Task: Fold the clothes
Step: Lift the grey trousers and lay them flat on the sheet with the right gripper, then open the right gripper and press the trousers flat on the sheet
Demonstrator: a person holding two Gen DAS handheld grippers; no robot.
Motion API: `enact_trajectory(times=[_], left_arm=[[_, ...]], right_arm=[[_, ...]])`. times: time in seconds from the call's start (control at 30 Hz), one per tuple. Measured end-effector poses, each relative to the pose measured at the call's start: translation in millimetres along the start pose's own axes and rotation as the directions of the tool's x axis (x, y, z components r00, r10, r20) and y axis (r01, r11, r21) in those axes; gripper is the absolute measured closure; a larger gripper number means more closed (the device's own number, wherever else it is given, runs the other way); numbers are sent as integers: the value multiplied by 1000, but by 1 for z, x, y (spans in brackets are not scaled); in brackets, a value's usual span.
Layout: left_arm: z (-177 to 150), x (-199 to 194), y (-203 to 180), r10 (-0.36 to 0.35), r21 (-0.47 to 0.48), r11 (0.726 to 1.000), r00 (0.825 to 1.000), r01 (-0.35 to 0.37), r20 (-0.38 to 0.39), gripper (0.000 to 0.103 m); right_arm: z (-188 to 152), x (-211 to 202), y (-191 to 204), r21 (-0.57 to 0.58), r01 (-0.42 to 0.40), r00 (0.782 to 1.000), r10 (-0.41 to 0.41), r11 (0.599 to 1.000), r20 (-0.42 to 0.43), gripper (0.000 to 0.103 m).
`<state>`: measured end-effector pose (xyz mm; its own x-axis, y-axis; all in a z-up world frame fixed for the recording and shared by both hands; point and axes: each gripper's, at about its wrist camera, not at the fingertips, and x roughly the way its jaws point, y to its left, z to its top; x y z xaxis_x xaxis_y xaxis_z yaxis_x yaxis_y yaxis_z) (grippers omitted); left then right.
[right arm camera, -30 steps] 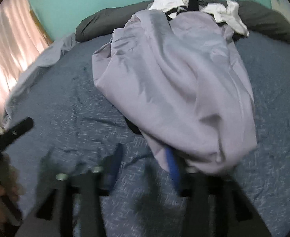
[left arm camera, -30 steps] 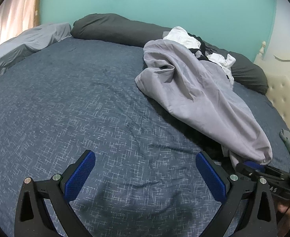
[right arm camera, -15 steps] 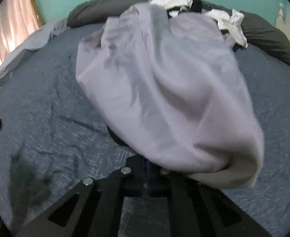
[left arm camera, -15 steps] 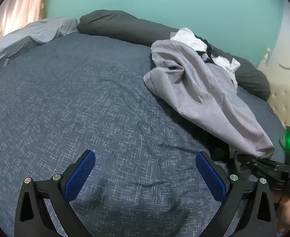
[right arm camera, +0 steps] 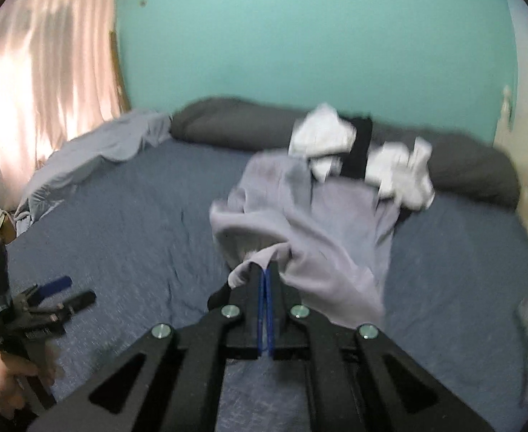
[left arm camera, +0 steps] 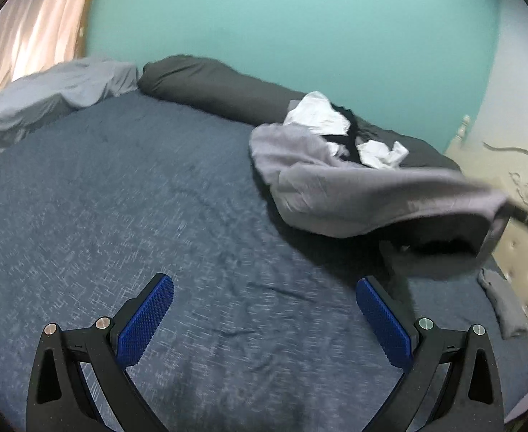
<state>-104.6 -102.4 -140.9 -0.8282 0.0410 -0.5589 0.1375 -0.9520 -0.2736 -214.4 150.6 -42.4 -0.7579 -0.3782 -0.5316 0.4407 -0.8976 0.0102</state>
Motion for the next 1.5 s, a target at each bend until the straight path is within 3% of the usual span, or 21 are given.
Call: enact_trajectory(times=[0.5,0.93,1.07,1.1,1.17,1.3,1.37,1.5], left_arm=[[36,-97,-81,-130,159,980,988,117,80,0],[63,-150,-93,-180,198,969,973,150,146,0],[70,-162,-93,-177,197,970,970,142,169,0],[69,-161,-91,-173,194,971,971,140,163,0],[67,-158,-87,-166,187,973,974,137,152,0],[62,-152,-80,-152,174,976,980,129,128,0],[60,-149,-77,-145,166,978,983,125,115,0],[55,-136,-66,-129,143,983,988,116,88,0]], right_arm=[[88,-163,-2,-40,29,968,-18,999,249,102],[130,-244,16,-70,60,928,-30,996,371,103],[152,-283,21,-73,57,889,-18,996,457,103],[159,-285,21,-78,51,898,-12,996,440,103],[164,-275,16,-82,13,935,17,997,353,103],[125,-225,-2,-38,-1,986,7,999,167,103],[97,-195,-15,1,-2,997,2,1000,73,103],[41,-147,-36,77,-11,1000,13,997,-23,103]])
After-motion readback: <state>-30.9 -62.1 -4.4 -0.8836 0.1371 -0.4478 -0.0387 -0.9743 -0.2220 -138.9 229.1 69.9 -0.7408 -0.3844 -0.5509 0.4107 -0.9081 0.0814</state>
